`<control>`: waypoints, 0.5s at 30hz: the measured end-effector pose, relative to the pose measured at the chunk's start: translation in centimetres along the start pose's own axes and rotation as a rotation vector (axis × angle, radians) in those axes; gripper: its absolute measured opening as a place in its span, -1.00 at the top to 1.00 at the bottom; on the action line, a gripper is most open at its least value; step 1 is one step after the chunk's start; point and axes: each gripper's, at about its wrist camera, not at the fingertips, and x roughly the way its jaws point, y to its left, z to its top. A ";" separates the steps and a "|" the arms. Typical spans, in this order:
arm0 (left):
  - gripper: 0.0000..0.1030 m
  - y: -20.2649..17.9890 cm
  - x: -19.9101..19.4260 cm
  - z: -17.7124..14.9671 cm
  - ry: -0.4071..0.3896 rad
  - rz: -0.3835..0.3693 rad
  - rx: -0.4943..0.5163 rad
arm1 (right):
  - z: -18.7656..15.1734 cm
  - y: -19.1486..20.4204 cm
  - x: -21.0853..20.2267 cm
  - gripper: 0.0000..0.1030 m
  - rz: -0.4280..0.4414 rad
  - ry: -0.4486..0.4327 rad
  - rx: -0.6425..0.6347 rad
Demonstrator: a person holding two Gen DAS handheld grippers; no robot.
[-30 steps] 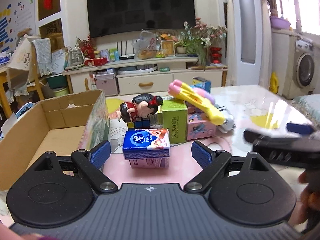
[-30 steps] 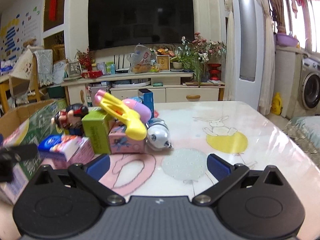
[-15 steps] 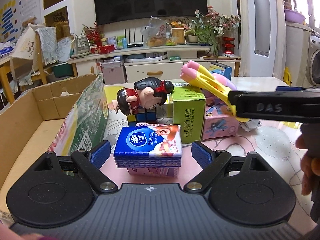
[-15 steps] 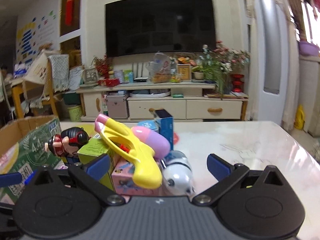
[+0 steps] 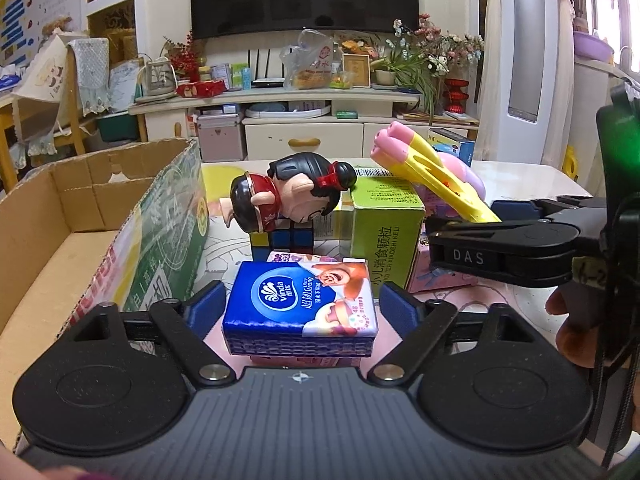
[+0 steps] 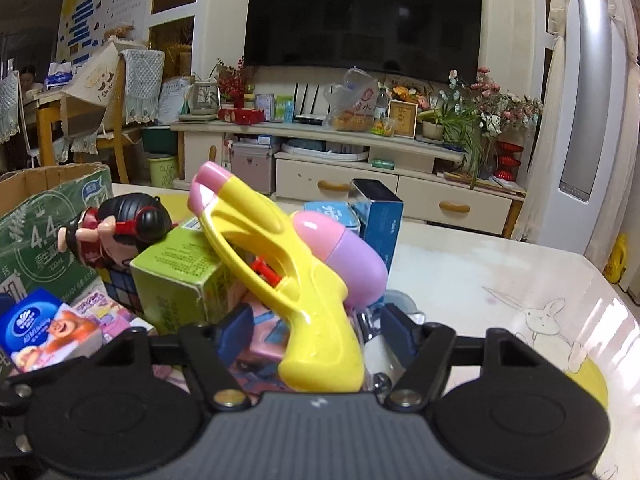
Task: Organize rigid objects
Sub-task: 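Close left gripper on the blue tissue pack while right gripper grasps the yellow water gun, then carry tissue pack and water gun into the cardboard box and open both grippers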
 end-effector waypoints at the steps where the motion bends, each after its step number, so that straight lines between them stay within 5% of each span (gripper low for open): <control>1: -0.83 0.1 0.1 0.0 0.004 -0.002 -0.001 | 0.1 0.1 0.0 -0.16 -0.002 -0.005 -0.002; 4: -0.75 0.3 0.1 0.0 0.005 -0.003 -0.019 | 0.1 0.1 -0.2 0.22 -0.013 -0.011 -0.006; 15: -0.73 0.2 -1.8 0.3 -0.034 -0.046 -0.033 | 0.2 1.2 -1.7 0.35 -0.027 -0.045 -0.018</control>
